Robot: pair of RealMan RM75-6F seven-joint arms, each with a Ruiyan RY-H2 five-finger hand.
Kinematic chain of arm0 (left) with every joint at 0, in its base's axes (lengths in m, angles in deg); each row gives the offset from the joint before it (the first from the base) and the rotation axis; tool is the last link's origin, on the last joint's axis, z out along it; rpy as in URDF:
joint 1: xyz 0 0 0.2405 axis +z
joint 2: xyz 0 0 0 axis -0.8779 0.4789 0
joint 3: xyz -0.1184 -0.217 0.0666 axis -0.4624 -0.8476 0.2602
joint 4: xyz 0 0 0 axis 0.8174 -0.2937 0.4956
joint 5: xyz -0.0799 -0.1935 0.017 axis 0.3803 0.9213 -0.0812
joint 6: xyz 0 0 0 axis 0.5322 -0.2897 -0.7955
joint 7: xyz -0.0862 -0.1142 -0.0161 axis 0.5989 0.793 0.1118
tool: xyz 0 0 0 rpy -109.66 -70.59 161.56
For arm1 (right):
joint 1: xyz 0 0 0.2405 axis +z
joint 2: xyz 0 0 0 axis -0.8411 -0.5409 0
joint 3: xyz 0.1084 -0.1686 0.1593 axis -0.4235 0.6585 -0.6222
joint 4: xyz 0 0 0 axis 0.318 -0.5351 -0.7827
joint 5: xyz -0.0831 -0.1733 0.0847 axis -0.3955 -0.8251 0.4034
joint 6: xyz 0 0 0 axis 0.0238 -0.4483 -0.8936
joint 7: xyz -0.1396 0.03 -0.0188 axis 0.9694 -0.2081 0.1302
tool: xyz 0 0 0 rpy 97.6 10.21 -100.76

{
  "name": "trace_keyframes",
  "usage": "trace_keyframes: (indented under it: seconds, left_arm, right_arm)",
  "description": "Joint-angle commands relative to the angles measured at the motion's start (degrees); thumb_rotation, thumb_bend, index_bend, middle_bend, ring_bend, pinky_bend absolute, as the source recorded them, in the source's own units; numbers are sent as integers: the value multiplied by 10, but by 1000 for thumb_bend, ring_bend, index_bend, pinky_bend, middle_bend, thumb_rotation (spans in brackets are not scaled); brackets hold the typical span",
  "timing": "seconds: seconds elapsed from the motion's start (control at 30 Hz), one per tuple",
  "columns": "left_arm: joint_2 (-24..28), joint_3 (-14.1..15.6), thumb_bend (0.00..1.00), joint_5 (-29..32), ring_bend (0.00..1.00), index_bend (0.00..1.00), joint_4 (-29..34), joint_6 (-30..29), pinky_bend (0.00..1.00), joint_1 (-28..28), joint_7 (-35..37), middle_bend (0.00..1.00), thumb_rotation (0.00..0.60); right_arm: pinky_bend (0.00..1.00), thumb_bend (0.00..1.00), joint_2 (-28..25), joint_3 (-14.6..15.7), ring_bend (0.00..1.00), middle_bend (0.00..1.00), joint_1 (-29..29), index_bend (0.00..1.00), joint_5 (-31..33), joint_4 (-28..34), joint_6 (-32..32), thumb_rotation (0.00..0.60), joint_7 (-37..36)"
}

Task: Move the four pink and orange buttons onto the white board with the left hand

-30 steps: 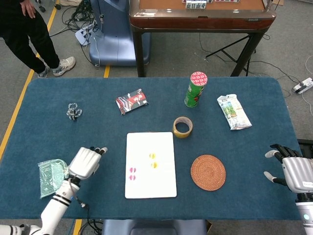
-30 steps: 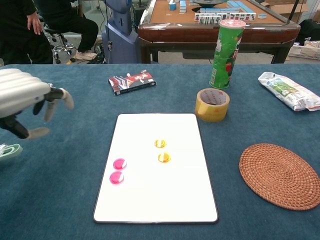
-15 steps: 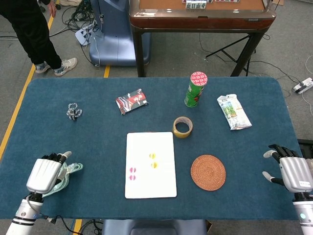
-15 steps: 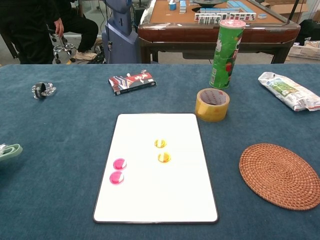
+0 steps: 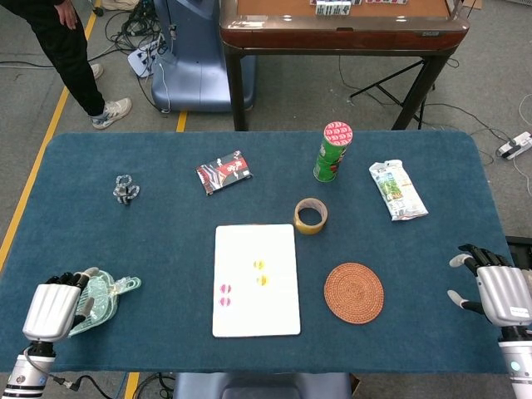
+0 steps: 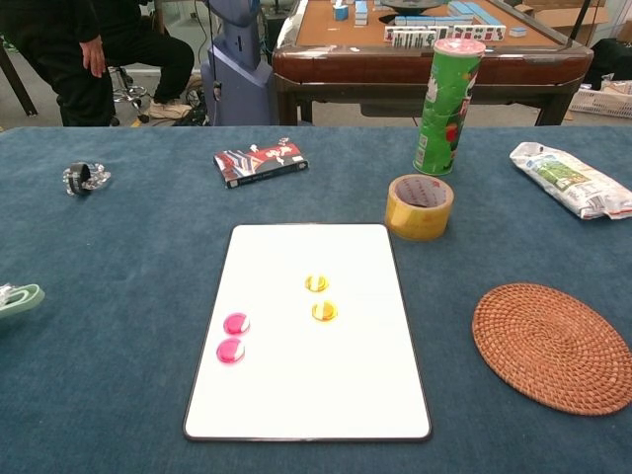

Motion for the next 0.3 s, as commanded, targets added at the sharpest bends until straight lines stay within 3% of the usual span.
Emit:
trace_keyframes:
  seconds: [0.03, 0.3]
  left_arm:
    - [-6, -12, 358, -3, 429, 358, -7, 13, 516, 6, 1, 473, 600]
    - [-11, -34, 358, 0, 428, 358, -18, 44, 516, 13, 12, 473, 600]
  right_arm:
    - [321, 10, 0, -1, 244, 261, 0, 404, 1, 0, -1, 600, 1]
    - [322, 9, 1, -3, 244, 261, 2, 404, 18, -8, 13, 600, -2]
